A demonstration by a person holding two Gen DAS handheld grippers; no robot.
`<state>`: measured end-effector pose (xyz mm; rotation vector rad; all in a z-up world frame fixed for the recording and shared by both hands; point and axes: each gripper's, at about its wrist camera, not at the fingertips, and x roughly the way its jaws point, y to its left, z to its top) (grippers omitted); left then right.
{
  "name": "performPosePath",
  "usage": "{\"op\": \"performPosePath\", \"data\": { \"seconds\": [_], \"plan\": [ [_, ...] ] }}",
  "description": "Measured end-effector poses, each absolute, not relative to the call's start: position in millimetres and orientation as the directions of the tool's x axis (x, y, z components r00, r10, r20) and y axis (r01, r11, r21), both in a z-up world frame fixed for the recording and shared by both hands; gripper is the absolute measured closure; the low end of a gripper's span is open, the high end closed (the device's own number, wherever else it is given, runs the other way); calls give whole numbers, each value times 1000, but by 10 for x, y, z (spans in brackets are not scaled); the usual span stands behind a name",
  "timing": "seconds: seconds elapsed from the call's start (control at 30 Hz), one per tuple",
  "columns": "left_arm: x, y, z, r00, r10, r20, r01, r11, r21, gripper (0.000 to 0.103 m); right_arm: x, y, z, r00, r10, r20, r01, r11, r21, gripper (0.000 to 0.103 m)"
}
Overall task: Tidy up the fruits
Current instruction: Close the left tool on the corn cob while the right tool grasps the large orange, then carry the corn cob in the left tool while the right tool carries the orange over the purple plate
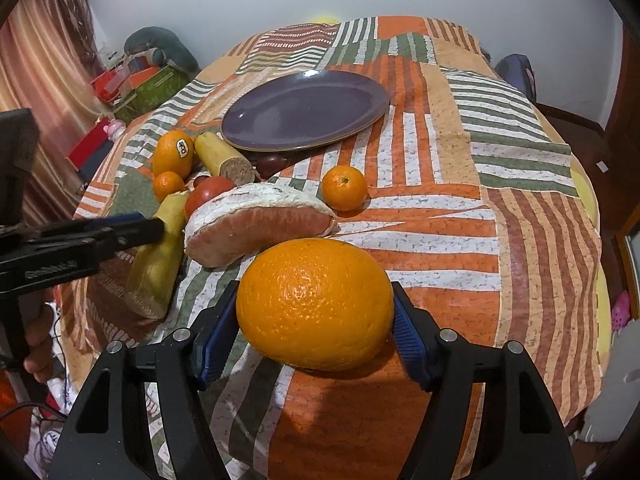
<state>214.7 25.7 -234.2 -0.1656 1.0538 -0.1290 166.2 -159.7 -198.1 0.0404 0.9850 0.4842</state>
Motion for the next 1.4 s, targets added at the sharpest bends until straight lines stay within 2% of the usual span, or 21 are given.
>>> {"op": "performPosePath", "data": {
  "seconds": [0.17, 0.43, 0.67, 1.4],
  "plan": [
    [2246, 195, -2468, 476, -191, -858, 0, 976, -217, 53, 1680, -1614, -1973, 461, 412, -786, -371, 894, 252, 36],
    [2166, 241, -2361, 504, -167, -848, -17, 979, -203, 59, 1706, -1651, -1869, 490, 409, -770, -366, 898, 244, 36],
    [1927, 308, -1954, 605, -132, -785, -20, 983, -180, 66, 1765, -1697, -1618, 559, 396, -729, -363, 907, 215, 36],
    [2038, 376, -1149, 787, -90, -610, 13, 992, -129, 66, 2101, -1585, -1035, 707, 386, -592, -382, 913, 139, 36]
  ]
}}
